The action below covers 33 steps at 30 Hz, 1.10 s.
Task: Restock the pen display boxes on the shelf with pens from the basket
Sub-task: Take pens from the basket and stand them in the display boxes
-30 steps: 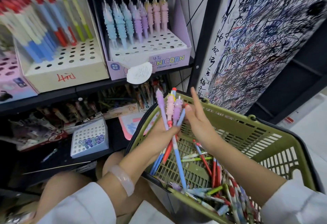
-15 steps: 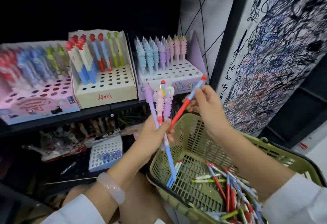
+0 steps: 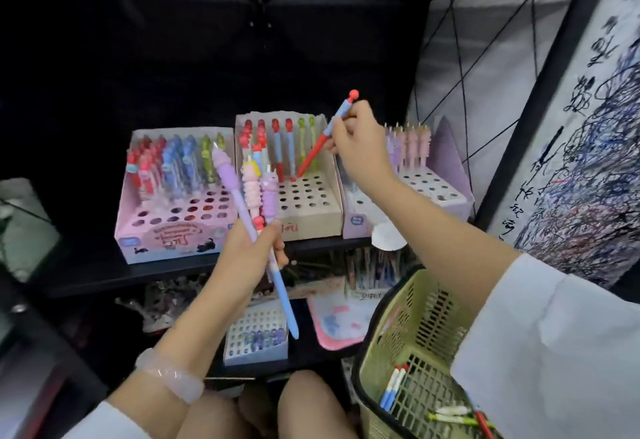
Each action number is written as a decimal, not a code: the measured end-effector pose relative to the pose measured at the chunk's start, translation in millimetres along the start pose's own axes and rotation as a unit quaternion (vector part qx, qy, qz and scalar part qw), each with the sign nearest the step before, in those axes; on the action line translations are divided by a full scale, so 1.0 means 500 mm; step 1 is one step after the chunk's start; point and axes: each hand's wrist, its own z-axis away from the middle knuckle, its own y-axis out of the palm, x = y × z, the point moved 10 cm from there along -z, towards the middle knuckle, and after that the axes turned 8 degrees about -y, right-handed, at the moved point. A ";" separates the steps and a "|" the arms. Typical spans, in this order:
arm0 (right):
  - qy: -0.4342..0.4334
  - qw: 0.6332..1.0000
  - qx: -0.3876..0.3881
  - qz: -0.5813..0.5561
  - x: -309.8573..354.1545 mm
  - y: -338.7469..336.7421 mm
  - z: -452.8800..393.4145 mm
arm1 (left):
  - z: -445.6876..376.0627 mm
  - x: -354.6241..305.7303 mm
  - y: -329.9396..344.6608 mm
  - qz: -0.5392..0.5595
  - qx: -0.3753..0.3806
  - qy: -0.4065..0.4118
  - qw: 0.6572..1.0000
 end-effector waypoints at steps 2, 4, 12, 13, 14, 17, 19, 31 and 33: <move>0.006 0.999 0.030 0.028 -0.009 0.049 -0.012 | -0.004 0.001 -0.024 0.002 -0.011 -0.005 1.000; 0.004 0.997 0.058 0.042 -0.018 0.092 -0.017 | -0.006 0.005 -0.044 -0.001 -0.021 -0.011 1.000; -0.066 0.973 0.130 0.181 -0.006 0.165 -0.055 | -0.018 0.012 -0.079 0.012 -0.020 -0.022 0.999; -0.062 0.965 0.157 0.201 -0.014 0.180 -0.053 | -0.020 0.013 -0.080 0.008 -0.020 -0.022 1.000; -0.054 0.959 0.185 0.208 -0.025 0.194 -0.047 | -0.021 0.013 -0.081 0.006 -0.020 -0.022 1.000; -0.033 0.941 0.248 0.227 -0.054 0.232 -0.024 | -0.024 0.010 -0.082 0.008 -0.019 -0.017 1.000; -0.024 0.937 0.249 0.244 -0.065 0.236 -0.015 | -0.026 0.010 -0.084 0.013 -0.017 -0.014 1.000; 0.043 0.966 0.228 -0.111 0.023 0.205 0.116 | -0.022 -0.010 -0.013 0.059 0.044 0.017 0.997; 0.061 0.972 0.192 -0.122 0.013 0.170 0.106 | -0.019 -0.013 0.008 0.062 0.060 0.018 0.996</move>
